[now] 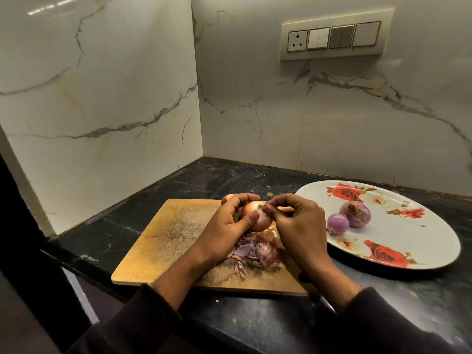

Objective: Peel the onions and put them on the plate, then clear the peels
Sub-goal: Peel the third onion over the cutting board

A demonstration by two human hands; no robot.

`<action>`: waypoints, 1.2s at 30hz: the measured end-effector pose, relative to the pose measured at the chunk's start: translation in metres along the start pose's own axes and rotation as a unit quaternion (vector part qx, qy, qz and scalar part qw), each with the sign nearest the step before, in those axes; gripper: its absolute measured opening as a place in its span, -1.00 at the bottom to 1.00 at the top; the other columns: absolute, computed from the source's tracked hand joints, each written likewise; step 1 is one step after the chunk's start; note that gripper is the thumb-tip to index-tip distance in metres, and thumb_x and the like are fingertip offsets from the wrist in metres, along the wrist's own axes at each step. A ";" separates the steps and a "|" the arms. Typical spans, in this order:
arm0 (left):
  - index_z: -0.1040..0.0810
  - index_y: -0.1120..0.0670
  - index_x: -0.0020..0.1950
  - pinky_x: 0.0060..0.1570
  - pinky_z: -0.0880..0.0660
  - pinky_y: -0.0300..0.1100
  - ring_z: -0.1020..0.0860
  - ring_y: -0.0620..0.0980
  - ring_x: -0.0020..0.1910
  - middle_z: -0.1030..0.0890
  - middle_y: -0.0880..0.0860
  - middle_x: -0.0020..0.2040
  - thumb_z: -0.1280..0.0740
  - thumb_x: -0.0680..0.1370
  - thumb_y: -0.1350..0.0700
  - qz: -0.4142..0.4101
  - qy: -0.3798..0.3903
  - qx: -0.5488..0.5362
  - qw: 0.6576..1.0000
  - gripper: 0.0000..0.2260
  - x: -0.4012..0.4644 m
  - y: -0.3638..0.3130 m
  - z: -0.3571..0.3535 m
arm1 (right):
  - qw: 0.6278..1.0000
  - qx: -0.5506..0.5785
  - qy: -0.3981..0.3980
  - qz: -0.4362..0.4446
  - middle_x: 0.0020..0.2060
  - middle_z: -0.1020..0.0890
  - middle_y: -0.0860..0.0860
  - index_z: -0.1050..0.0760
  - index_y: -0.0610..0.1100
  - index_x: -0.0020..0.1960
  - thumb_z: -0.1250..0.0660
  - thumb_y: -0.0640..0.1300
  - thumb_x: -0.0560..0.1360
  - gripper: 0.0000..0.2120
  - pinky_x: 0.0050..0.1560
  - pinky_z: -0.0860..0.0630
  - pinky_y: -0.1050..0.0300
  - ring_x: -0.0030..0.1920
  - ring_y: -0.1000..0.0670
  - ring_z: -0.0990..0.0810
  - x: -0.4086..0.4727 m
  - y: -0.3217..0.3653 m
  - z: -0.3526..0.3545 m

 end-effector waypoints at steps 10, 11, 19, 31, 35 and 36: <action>-0.52 0.07 0.37 0.20 -0.58 -0.10 -0.60 -0.04 0.23 -0.58 0.03 0.25 -0.21 0.68 0.20 0.020 0.013 -0.033 0.999 -0.73 0.001 0.002 -0.001 | 0.988 0.002 0.148 -0.029 -0.08 -0.47 0.08 -0.43 0.04 -0.16 -0.26 -0.35 0.59 -0.69 -0.09 -0.42 0.30 -0.06 0.09 -0.46 0.005 0.000 -0.016; -0.51 0.08 0.37 0.19 -0.58 -0.12 -0.61 -0.05 0.22 -0.59 0.02 0.24 -0.19 0.69 0.21 0.023 0.016 -0.039 0.999 -0.73 0.001 0.002 -0.001 | 0.986 0.026 0.161 -0.044 -0.06 -0.50 0.05 -0.45 0.04 -0.14 -0.25 -0.33 0.60 -0.71 -0.01 -0.48 0.20 -0.02 0.05 -0.50 0.005 -0.001 -0.017; -0.53 0.06 0.30 0.15 -0.58 -0.15 -0.61 -0.04 0.20 -0.59 0.04 0.21 -0.09 0.71 0.20 0.033 0.017 -0.041 0.998 -0.73 0.001 0.002 -0.002 | 0.949 0.215 0.196 -0.118 0.04 -0.60 -0.15 -0.58 -0.04 -0.03 -0.21 -0.25 0.67 -0.78 0.16 -0.62 -0.20 0.09 -0.15 -0.62 -0.005 -0.002 -0.022; -0.53 0.00 0.30 0.17 -0.59 -0.06 -0.60 0.01 0.22 -0.56 0.09 0.25 -0.11 0.72 0.13 0.038 -0.002 -0.029 0.999 -0.74 0.002 0.007 0.001 | 0.987 0.125 0.099 -0.008 -0.07 -0.66 0.09 -0.62 0.01 0.01 -0.45 -0.15 0.54 -0.91 -0.14 -0.58 0.24 -0.11 0.06 -0.63 0.000 0.001 -0.010; -0.54 0.00 0.29 0.17 -0.59 -0.10 -0.60 -0.01 0.21 -0.56 0.08 0.25 -0.12 0.72 0.14 0.036 -0.009 -0.017 0.999 -0.75 0.002 0.006 0.001 | 0.996 0.078 0.045 0.019 -0.17 -0.68 0.13 -0.63 0.08 -0.14 -0.54 -0.20 0.45 -0.81 -0.14 -0.59 0.19 -0.15 0.10 -0.64 -0.001 0.002 -0.008; -0.54 0.00 0.30 0.17 -0.59 -0.10 -0.60 -0.01 0.21 -0.56 0.08 0.25 -0.12 0.72 0.14 0.036 -0.008 -0.017 0.999 -0.75 0.002 0.006 0.001 | 0.996 0.077 0.041 0.010 -0.18 -0.68 0.11 -0.62 0.08 -0.16 -0.54 -0.22 0.45 -0.79 -0.15 -0.58 0.18 -0.15 0.08 -0.64 -0.001 0.001 -0.008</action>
Point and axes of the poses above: each hand's wrist, its own x-axis towards the middle knuckle, its own z-axis out of the back of the hand, y = z × x, the point moved 4 cm from there along x, towards the middle knuckle
